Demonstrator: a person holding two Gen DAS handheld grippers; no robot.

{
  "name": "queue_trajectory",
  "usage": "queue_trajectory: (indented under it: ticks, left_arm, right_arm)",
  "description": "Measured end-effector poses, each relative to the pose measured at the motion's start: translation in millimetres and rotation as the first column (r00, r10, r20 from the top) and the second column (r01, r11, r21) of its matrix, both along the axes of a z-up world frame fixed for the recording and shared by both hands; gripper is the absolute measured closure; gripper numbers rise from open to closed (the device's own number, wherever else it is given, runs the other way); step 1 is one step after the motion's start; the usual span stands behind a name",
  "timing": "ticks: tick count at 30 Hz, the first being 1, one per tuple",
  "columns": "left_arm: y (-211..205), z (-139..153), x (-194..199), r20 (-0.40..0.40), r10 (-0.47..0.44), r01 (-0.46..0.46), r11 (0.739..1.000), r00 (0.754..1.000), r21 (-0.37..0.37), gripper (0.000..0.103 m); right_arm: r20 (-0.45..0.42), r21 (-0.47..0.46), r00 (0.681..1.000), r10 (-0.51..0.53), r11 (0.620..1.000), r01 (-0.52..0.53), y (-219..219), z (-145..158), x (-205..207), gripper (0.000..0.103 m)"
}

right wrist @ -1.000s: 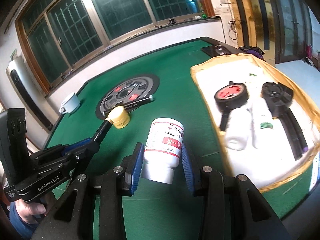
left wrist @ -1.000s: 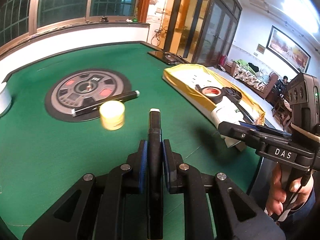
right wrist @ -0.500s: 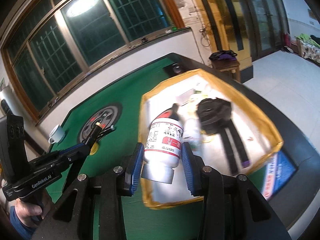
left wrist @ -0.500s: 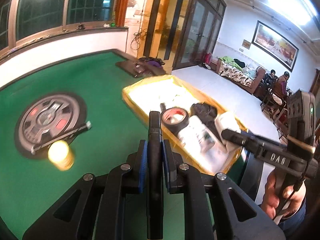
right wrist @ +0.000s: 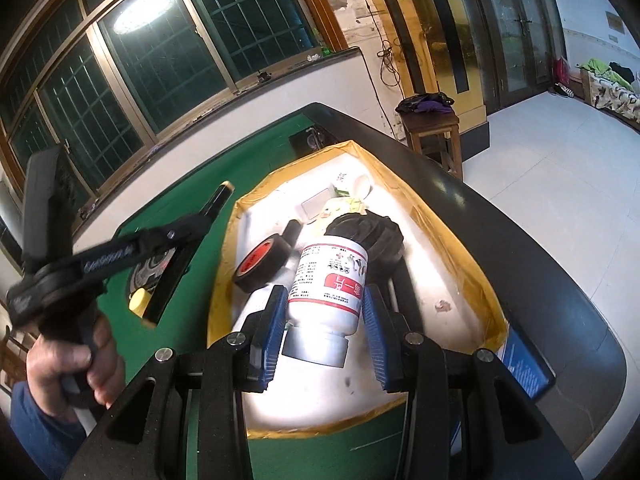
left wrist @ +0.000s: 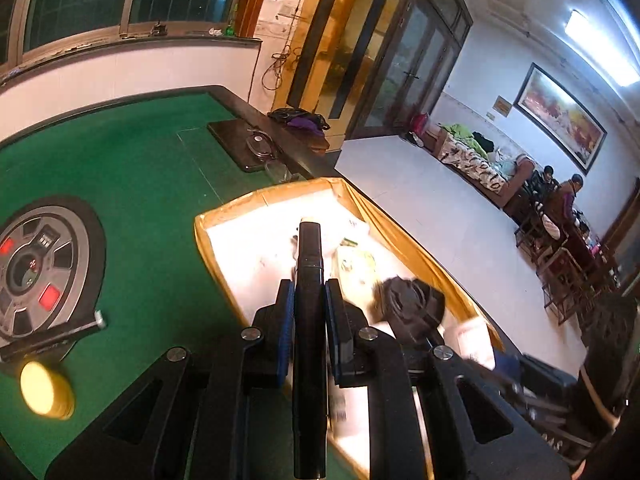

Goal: Organize rigid objects
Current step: 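Carry the red-labeled bottle with the right gripper while the left gripper carries the marker to the tray, then lower the red-labeled bottle and marker into the tray and open both grippers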

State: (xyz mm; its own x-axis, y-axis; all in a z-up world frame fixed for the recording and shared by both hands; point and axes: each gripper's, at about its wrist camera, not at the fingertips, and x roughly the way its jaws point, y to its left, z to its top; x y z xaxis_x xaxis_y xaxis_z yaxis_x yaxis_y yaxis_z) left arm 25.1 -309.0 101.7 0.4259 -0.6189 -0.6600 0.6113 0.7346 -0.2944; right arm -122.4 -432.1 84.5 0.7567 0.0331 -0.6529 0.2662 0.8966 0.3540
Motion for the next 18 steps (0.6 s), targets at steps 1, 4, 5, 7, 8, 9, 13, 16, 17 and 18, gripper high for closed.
queue_trajectory:
  ticks: [1,4,5,7,8,9,13,16,17,18]
  left_arm:
    - [-2.5,-1.6,4.0,-0.008,0.005,-0.005,1.0,1.0,-0.001,0.091]
    - [-10.1,-7.1,18.9,-0.053,0.028,-0.029,0.999,0.998,-0.027,0.091]
    - [-12.4,-8.2,24.1,-0.063,0.037,-0.039,0.999,0.997,-0.032,0.091]
    - [-17.3,-12.5,32.9,-0.083,0.055,-0.058,0.998,0.995,-0.029,0.091]
    - [-18.0,-15.0,35.2,-0.088,0.065,-0.068,0.997,0.994,-0.028,0.091]
    - [-19.2,-18.2,37.8,-0.088,0.078,-0.08,0.997,0.993,-0.019,0.091]
    - [-20.9,-29.8,43.1,-0.105,0.101,-0.102,0.995,0.989,0.001,0.091]
    - [-21.3,-34.7,44.9,-0.11,0.111,-0.111,0.994,0.988,0.007,0.091]
    - [-21.4,-35.6,46.1,-0.115,0.114,-0.114,0.993,0.987,0.007,0.091]
    - [-22.2,-37.0,47.8,-0.124,0.12,-0.12,0.993,0.985,0.006,0.091]
  right_arm:
    - [-0.006,0.001,1.0,0.004,1.0,-0.004,-2.6,-1.4,0.8,0.069]
    - [-0.032,-0.005,0.999,0.03,1.0,-0.03,-5.5,-6.5,8.6,0.069]
    - [-0.039,-0.007,0.999,0.035,0.999,-0.035,-6.9,-8.4,11.6,0.069]
    - [-0.05,-0.016,0.998,0.049,0.999,-0.049,-5.5,-10.5,15.9,0.069]
    - [-0.055,-0.021,0.997,0.055,0.998,-0.056,-4.1,-11.6,17.6,0.069]
    - [-0.058,-0.024,0.996,0.061,0.998,-0.063,-2.8,-12.2,18.3,0.069]
    - [-0.067,-0.034,0.994,0.09,0.995,-0.093,3.2,-15.3,16.6,0.069]
    - [-0.081,-0.045,0.991,0.104,0.993,-0.108,7.7,-17.7,14.5,0.069]
    - [-0.086,-0.054,0.991,0.104,0.993,-0.109,9.1,-18.2,13.7,0.069]
    - [-0.09,-0.064,0.991,0.103,0.992,-0.109,10.1,-18.7,13.7,0.069]
